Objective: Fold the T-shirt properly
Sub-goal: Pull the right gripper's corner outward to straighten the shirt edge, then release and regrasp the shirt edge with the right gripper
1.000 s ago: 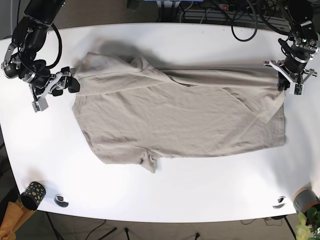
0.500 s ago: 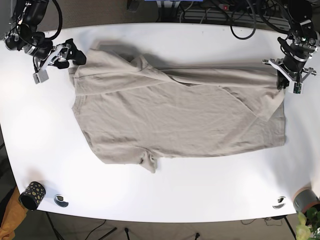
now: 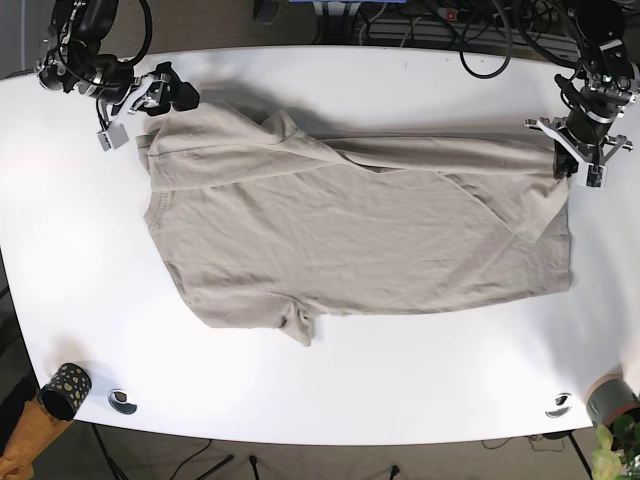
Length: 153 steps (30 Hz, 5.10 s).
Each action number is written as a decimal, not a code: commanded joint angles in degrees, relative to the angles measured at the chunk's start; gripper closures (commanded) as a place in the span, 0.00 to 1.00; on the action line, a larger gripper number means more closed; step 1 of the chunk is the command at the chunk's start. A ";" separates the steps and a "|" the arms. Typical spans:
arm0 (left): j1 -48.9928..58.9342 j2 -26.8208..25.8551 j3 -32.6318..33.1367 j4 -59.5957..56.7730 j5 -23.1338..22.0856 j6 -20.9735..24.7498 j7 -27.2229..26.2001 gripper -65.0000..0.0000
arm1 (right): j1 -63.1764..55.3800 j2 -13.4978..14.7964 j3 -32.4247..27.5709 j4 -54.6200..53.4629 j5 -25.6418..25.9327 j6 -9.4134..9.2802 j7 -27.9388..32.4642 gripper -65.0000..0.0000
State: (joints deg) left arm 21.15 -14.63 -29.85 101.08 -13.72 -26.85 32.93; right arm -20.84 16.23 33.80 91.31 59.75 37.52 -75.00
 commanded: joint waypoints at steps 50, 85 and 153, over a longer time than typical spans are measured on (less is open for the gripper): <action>0.00 -1.15 -0.88 -3.01 -0.31 0.26 -1.67 1.00 | 18.16 1.84 0.18 0.60 2.72 2.48 1.29 1.00; -7.74 -0.88 -0.62 -2.57 -0.57 0.35 -1.32 1.00 | 22.03 7.46 -4.57 0.17 -17.59 2.48 6.91 0.35; -5.37 -0.88 -14.42 -9.25 -0.48 -12.40 8.87 0.48 | 12.09 0.69 -1.14 1.57 -29.72 2.48 10.08 1.00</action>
State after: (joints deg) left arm 16.10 -14.31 -43.35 91.26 -13.47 -38.61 42.72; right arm -8.84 15.86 32.27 91.50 29.17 39.68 -65.69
